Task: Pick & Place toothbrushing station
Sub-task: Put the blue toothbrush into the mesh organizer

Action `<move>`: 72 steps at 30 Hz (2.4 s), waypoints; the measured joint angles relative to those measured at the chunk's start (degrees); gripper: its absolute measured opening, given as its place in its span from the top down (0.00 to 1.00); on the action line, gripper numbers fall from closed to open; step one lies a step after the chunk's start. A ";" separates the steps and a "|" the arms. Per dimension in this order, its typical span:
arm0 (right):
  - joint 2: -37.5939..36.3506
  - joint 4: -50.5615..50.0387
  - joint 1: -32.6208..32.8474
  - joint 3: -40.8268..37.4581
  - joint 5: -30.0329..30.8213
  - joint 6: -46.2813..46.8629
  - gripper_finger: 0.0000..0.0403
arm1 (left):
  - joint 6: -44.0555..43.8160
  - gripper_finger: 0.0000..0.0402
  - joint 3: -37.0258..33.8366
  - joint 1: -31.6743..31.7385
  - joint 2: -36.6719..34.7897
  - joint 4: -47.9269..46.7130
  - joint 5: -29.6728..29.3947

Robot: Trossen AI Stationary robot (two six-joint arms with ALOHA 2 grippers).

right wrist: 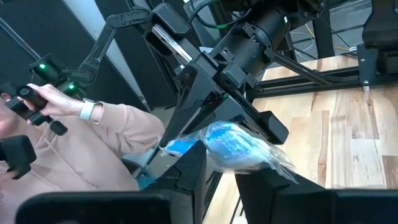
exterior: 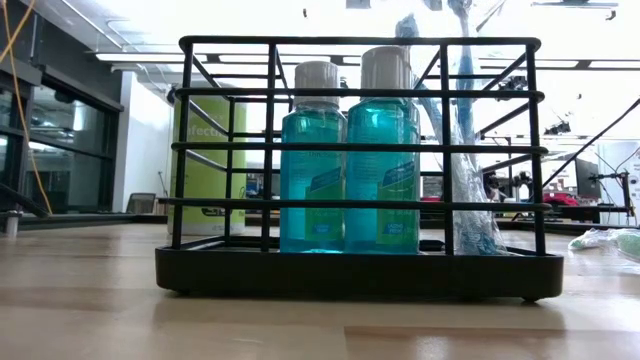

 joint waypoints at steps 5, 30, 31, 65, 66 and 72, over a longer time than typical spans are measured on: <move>0.00 0.06 0.52 0.00 0.97 -0.03 0.82 | 0.03 0.98 0.00 0.02 0.00 0.72 0.00; -0.02 0.50 0.45 0.00 -2.02 0.35 0.98 | -0.24 0.92 0.00 0.05 0.02 0.94 -0.03; -0.02 0.50 0.45 0.00 -2.00 0.33 0.98 | -0.25 0.92 -0.01 0.05 0.02 0.94 -0.03; -0.02 0.32 0.45 0.02 -2.06 0.04 0.99 | -3.22 0.68 -0.01 0.13 0.02 -0.29 -0.07; -0.02 0.31 0.45 0.02 -2.06 0.04 0.99 | -3.51 0.67 -0.02 0.12 0.02 -0.29 -0.07; -0.02 0.33 0.52 0.01 -2.06 0.28 0.99 | -4.11 0.66 -0.02 0.11 0.02 -0.36 -1.52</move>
